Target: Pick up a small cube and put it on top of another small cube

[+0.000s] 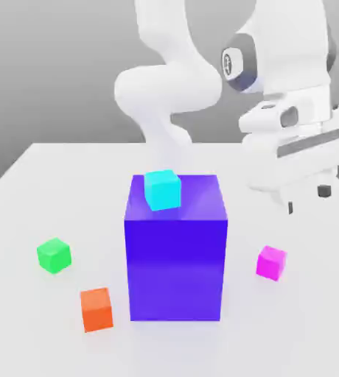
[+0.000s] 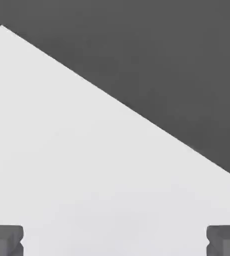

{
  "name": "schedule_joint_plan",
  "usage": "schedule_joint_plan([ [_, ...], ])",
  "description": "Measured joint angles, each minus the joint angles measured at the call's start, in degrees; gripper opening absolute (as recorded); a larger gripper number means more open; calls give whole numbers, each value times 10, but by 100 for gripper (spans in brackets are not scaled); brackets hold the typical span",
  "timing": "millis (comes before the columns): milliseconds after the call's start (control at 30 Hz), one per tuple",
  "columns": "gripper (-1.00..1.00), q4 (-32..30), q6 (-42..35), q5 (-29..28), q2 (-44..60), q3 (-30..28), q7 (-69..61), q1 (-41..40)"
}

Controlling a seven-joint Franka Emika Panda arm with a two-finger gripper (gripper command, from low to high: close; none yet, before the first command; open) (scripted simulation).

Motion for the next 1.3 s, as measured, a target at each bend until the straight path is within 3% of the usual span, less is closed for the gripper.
schedule_joint_plan([
  [167, 0, -67, 62, -19, 74, 41, -14, 38],
  [300, 0, -95, 114, -76, 136, 54, 11, 47],
  [467, 0, -80, 181, -165, 220, -10, 70, 89],
  [567, 0, -72, 223, -182, 271, -63, 86, 139],
  [600, -100, -70, 236, -182, 286, -75, 87, 152],
  [900, -100, -73, 218, -180, 265, -60, 83, 136],
  [1033, -100, -85, 165, -127, 200, -17, 44, 106],
  [1200, -100, -98, 100, -73, 126, -8, 11, 104],
  [1300, -100, -73, 72, -76, 128, -10, -31, 109],
])
